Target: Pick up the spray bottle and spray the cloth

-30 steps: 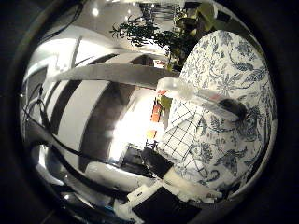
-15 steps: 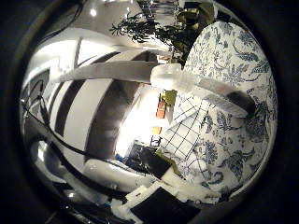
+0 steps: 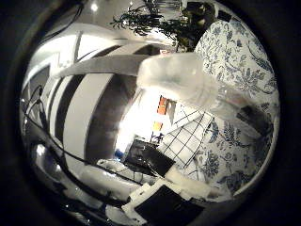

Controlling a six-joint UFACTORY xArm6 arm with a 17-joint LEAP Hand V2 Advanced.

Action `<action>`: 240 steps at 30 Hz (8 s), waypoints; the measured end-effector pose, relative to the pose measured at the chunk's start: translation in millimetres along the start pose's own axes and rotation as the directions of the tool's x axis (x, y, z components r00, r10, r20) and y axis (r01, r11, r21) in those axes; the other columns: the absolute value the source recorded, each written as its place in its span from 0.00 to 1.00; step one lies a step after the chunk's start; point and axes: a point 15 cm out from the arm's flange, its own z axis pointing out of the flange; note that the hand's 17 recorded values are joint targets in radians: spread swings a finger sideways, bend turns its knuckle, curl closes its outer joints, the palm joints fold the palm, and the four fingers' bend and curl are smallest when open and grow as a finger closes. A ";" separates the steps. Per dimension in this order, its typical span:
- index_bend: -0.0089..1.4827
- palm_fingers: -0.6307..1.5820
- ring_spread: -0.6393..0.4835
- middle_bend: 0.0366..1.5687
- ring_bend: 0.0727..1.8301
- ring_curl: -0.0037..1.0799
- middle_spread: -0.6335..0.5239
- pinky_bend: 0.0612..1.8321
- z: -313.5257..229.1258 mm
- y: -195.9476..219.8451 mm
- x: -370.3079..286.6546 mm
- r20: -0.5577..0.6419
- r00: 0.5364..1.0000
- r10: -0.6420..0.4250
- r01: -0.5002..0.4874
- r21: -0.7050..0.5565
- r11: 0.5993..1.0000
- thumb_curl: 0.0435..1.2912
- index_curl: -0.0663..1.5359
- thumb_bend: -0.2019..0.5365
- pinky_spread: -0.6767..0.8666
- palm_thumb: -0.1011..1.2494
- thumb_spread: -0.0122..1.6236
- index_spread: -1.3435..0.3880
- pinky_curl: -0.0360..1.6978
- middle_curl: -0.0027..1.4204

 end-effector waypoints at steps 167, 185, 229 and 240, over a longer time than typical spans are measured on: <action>0.78 0.83 0.43 0.85 0.79 0.54 0.49 0.55 397.8 -6.4 -358.4 0.357 0.860 -0.364 0.490 -0.379 0.785 0.61 0.48 0.26 0.28 0.92 0.56 0.66 0.69 0.39; 0.78 0.83 0.43 0.85 0.79 0.53 0.49 0.55 456.3 -15.3 -354.4 0.461 0.844 -0.275 0.433 -0.280 0.857 0.63 0.48 0.25 0.30 0.89 0.56 0.66 0.69 0.39; 0.13 0.39 0.58 0.33 0.38 0.28 0.54 0.27 460.3 8.9 -324.1 0.478 0.834 -0.274 0.490 -0.415 0.767 0.36 0.30 0.24 0.69 0.65 0.62 0.61 0.32 0.25; 0.13 0.40 0.68 0.27 0.31 0.25 0.57 0.27 445.0 -7.6 -303.8 0.424 0.864 -0.273 0.462 -0.451 0.764 0.34 0.28 0.24 0.73 0.64 0.63 0.63 0.27 0.25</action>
